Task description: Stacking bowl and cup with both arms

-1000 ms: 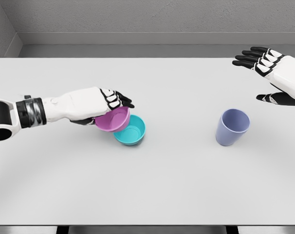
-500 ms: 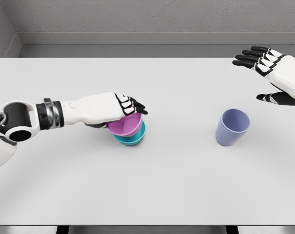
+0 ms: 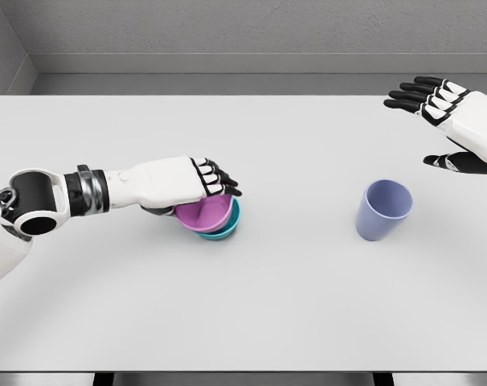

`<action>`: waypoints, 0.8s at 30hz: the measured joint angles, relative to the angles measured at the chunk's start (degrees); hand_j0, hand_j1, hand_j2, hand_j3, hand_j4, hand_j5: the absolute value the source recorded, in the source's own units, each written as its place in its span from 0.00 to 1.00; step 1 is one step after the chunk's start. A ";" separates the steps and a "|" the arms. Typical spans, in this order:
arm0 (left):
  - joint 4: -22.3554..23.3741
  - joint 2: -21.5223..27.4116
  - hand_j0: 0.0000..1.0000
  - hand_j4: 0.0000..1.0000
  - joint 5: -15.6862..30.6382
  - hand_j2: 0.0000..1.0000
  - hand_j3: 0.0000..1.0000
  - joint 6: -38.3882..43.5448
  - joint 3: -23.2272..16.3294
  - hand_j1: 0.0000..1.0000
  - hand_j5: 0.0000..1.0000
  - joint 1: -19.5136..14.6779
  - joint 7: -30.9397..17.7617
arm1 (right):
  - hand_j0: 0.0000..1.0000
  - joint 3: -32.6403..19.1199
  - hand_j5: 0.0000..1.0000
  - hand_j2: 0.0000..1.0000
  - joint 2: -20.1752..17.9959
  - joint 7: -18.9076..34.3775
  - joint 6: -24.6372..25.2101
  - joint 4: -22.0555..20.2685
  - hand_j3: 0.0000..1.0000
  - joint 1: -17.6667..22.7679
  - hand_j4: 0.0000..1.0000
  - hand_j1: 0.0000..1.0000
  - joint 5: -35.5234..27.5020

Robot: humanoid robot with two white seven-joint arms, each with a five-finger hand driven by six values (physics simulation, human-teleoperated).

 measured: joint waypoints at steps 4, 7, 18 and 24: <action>0.02 0.00 1.00 1.00 -0.03 1.00 1.00 0.00 0.01 1.00 1.00 0.00 0.02 | 1.00 0.00 1.00 1.00 -0.06 0.01 0.00 0.02 1.00 0.00 1.00 1.00 0.00; 0.02 0.10 1.00 1.00 -0.01 1.00 1.00 0.01 0.04 1.00 1.00 0.00 0.04 | 1.00 -0.01 1.00 1.00 -0.08 0.00 0.00 0.04 1.00 0.00 1.00 1.00 0.01; -0.23 10.25 1.00 1.00 7.87 1.00 1.00 0.01 0.51 1.00 1.00 -0.53 0.55 | 1.00 -0.27 1.00 1.00 -0.22 -0.02 0.00 1.18 1.00 0.79 1.00 1.00 0.08; 1.29 17.99 1.00 1.00 13.68 1.00 1.00 0.01 1.98 1.00 1.00 0.18 0.58 | 1.00 -4.78 1.00 1.00 -0.75 12.50 -0.01 0.27 1.00 0.00 1.00 1.00 -0.04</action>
